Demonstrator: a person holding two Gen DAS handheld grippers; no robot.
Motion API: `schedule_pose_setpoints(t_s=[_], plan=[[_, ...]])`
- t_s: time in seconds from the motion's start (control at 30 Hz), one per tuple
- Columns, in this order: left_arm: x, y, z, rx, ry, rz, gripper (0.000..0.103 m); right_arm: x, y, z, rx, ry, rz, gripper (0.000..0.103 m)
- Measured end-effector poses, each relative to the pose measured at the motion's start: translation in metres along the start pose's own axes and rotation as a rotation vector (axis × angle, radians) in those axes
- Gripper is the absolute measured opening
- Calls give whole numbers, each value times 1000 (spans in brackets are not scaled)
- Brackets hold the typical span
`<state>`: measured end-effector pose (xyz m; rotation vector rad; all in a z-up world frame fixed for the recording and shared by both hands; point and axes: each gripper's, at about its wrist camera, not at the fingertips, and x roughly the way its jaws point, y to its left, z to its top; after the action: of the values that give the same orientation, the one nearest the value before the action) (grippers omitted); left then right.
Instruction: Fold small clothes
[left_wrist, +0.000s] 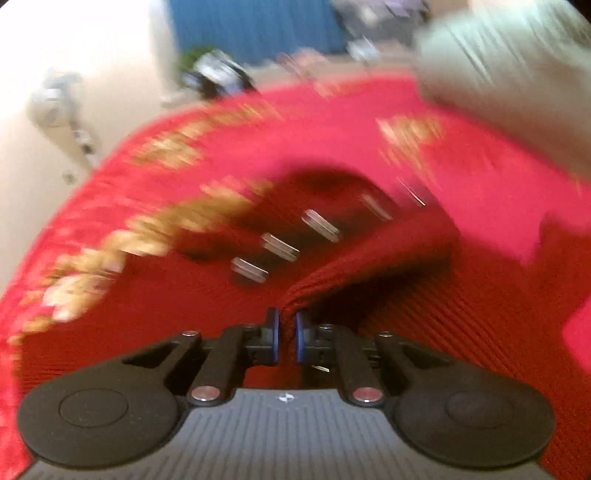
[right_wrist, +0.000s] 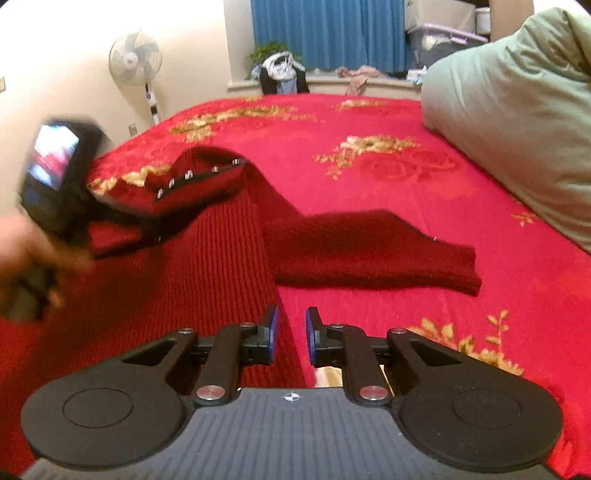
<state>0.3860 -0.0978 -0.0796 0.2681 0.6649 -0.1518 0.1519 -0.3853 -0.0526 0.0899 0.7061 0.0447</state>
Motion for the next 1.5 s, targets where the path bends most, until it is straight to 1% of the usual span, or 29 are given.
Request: schedule_pose_setpoints(t_s=[0.07,0.17,0.23,0.33,0.37,0.4,0.43,0.47,0.5,0.53,0.6,0.67,0.7,0.77,0.8,0.83,0.87,0.9,0.93,1.0,1.07,1.1,1.17,1.3,1.37,1.4,1.43,1.47,1.5], plan=[[-34,60,-1,-105,-54,78,8,2,2,0,-14,16,2,16],[-95,172,-31,-279,-110,270,8,1,5,1,-34,16,5,16],[-140,249,-68,-376,-125,469,8,-1,8,0,-42,17,6,16],[-199,344,-132,-571,-92,845,12,-6,11,-2,-59,11,8,17],[-215,364,-151,-641,-90,946,26,-7,12,-2,-61,10,7,17],[-229,379,-169,-709,-96,1002,35,-7,12,-2,-62,12,6,17],[-239,387,-184,-763,-108,1006,41,-7,13,-3,-60,13,4,20],[-241,389,-193,-790,-112,978,41,-7,14,-4,-56,14,4,25],[-237,387,-199,-789,-99,918,41,-7,13,-4,-48,15,7,26],[-227,381,-199,-767,-80,831,41,-5,13,-6,-34,22,10,26],[-204,367,-194,-722,-47,611,41,-1,11,-9,-7,39,18,26],[-181,350,-183,-667,-46,432,41,4,9,-13,15,59,15,26],[-171,344,-179,-649,-38,364,42,7,8,-15,24,70,11,26],[-150,335,-177,-634,-4,292,44,14,7,-21,41,100,1,26],[-134,337,-179,-632,41,277,48,17,5,-24,45,117,-6,27],[-119,339,-183,-638,100,268,59,19,5,-27,47,123,-12,27],[-100,344,-189,-651,197,268,65,20,4,-27,53,121,-12,28],[-81,347,-200,-667,329,278,65,19,2,-26,67,113,-5,28],[-79,345,-203,-645,317,288,66,17,-1,-24,88,102,5,30],[-77,336,-188,-622,321,310,67,14,-11,-20,152,67,23,31],[-77,334,-183,-636,324,296,72,18,-24,-11,219,37,32,40],[-74,329,-182,-614,331,303,72,24,-31,-6,250,25,34,43],[-75,327,-182,-589,340,313,73,43,-48,5,333,10,31,48],[-74,331,-186,-585,335,307,75,96,-79,17,548,64,99,48],[-73,332,-187,-578,334,305,75,114,-85,21,597,41,80,45],[-71,332,-187,-573,334,304,75,118,-85,24,607,27,70,40],[-70,332,-187,-569,335,304,75,123,-85,31,612,11,55,20],[-70,332,-186,-566,337,305,75,127,-86,36,607,7,48,15],[-68,332,-185,-564,338,305,75,130,-88,44,596,2,39,13]])
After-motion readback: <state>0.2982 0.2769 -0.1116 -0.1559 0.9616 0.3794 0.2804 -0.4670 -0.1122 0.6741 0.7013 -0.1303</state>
